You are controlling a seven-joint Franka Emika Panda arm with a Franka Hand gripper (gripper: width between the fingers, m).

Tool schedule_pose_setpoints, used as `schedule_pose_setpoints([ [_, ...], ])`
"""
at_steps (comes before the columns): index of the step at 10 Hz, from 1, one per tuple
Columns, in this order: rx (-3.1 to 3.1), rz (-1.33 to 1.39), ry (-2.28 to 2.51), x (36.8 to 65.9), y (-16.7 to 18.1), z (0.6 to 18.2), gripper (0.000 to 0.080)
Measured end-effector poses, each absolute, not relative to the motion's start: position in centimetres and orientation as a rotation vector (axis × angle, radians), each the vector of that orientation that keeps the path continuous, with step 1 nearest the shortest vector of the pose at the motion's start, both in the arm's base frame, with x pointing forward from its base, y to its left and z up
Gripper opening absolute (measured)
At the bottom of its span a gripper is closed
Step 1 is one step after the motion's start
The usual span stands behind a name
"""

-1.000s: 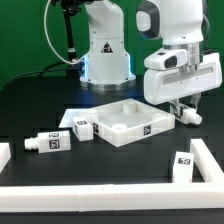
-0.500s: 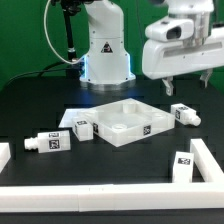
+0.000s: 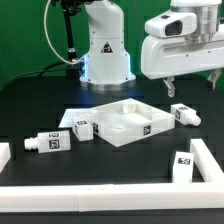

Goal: Assemble one leg

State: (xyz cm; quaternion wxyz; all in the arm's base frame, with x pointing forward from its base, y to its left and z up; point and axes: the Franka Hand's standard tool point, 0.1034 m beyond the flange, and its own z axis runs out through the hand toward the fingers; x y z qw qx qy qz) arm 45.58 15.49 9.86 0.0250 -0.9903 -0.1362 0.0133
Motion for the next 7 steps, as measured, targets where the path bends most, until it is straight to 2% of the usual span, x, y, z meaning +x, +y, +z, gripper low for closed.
schedule_pose_setpoints([
  [2, -3.066, 0.046, -0.397, 45.9, 15.2, 9.9, 0.0649],
  [4, -3.087, 0.068, -0.047, 49.7, 14.4, 10.1, 0.0649],
  [6, -3.051, 0.149, 0.111, 51.1, 11.9, 9.3, 0.0649],
  [7, -3.051, 0.113, 0.116, 51.2, 11.9, 9.4, 0.0649],
])
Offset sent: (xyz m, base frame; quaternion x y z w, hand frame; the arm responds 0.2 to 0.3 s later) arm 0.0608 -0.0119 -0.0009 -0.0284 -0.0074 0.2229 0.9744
